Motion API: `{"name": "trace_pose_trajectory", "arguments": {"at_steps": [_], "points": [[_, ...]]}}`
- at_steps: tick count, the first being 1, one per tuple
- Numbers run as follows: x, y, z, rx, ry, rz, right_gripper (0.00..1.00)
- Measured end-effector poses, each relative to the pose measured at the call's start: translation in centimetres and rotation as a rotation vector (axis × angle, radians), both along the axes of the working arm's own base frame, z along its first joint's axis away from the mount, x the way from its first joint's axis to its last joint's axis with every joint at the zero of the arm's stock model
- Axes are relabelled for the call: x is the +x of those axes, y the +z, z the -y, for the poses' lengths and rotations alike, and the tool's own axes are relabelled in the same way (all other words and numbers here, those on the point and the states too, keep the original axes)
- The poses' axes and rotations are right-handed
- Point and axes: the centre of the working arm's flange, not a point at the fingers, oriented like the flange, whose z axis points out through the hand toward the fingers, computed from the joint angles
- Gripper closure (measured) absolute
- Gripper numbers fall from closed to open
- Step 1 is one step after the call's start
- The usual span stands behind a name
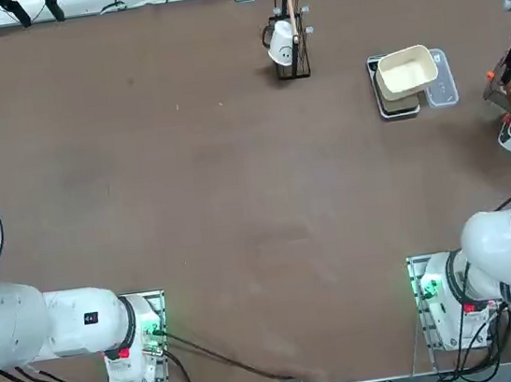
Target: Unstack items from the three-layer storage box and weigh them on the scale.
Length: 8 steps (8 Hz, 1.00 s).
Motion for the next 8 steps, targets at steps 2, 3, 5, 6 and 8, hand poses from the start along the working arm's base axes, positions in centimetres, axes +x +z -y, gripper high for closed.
{"name": "trace_pose_trajectory", "arguments": {"at_steps": [2,3,5,6,8], "points": [[-0.2,-1.8,-0.3,-0.041,0.032,0.058,0.17],[-0.5,-2.6,-0.5,-0.046,0.041,0.066,0.17],[-1.1,-3.3,-0.6,-0.042,0.040,0.057,0.19],[-1.5,-3.5,-0.3,-0.040,0.031,0.053,0.22],[-2.2,-3.8,0.5,-0.039,0.015,0.045,0.31]]}}
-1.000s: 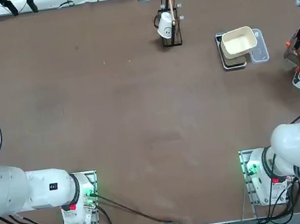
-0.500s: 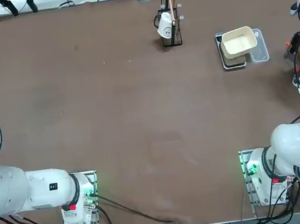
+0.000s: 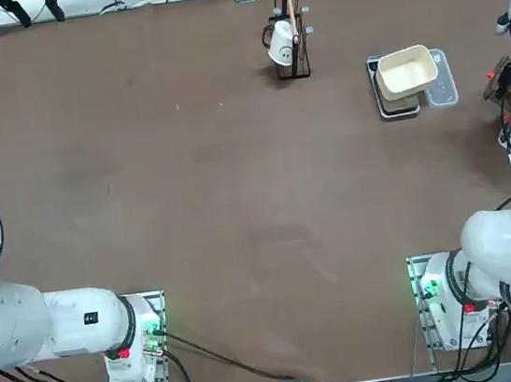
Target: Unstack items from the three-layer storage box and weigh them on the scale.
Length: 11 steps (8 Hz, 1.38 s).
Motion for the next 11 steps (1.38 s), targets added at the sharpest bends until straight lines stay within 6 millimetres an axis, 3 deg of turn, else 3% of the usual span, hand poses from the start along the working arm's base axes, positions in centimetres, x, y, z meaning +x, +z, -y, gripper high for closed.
{"name": "trace_pose_trajectory", "arguments": {"at_steps": [1,3,4,6,8,10,11], "points": [[-0.1,0.0,0.2,-0.001,-0.004,0.001,0.36],[0.0,0.4,0.3,-0.008,-0.012,0.011,0.60],[0.1,0.7,0.2,-0.012,-0.019,0.016,0.64],[0.9,3.2,0.2,-0.013,-0.066,-0.006,0.65],[3.1,7.9,-0.7,0.019,-0.130,0.001,0.65],[5.8,11.3,-3.0,0.092,-0.208,0.081,0.65],[7.2,11.7,-5.3,0.098,-0.256,0.094,0.65]]}}
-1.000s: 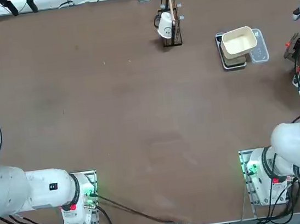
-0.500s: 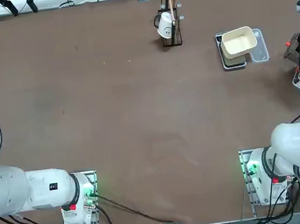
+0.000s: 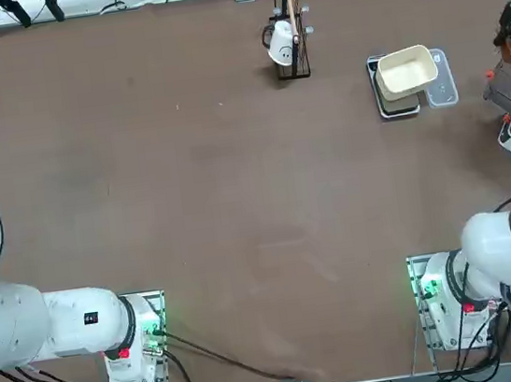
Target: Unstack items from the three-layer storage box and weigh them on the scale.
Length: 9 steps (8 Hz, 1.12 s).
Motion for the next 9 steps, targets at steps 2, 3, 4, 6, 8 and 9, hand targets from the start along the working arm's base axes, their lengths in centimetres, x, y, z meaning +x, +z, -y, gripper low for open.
{"name": "trace_pose_trajectory", "arguments": {"at_steps": [2,3,4,6,8,9], "points": [[3.1,-1.8,-8.1,-0.014,-0.111,-0.048,0.65],[4.5,-3.6,-12.5,-0.030,-0.160,-0.080,0.65],[5.5,-5.5,-15.9,-0.047,-0.196,-0.093,0.65],[6.4,-8.8,-18.6,-0.062,-0.218,-0.119,0.65],[6.2,-10.6,-18.3,-0.065,-0.223,-0.152,0.47],[6.2,-10.9,-18.4,-0.066,-0.222,-0.157,0.27]]}}
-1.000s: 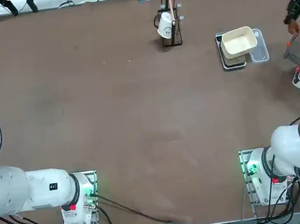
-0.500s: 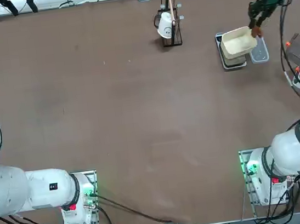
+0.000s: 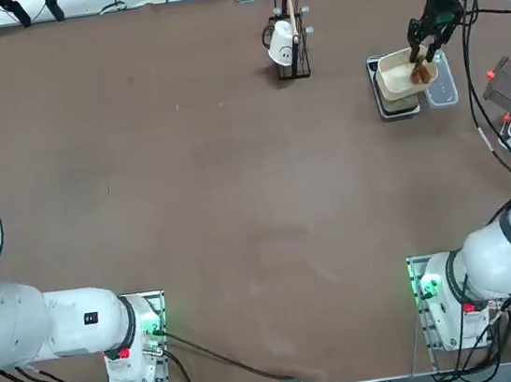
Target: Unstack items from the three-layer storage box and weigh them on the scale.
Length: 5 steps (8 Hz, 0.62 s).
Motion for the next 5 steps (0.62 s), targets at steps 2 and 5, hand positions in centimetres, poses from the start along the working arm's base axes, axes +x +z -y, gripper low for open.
{"name": "trace_pose_trajectory", "arguments": {"at_steps": [2,5], "points": [[0.1,0.1,-0.5,0.000,0.008,0.001,0.00],[-0.5,3.0,2.5,-0.053,0.104,-0.002,0.03]]}}
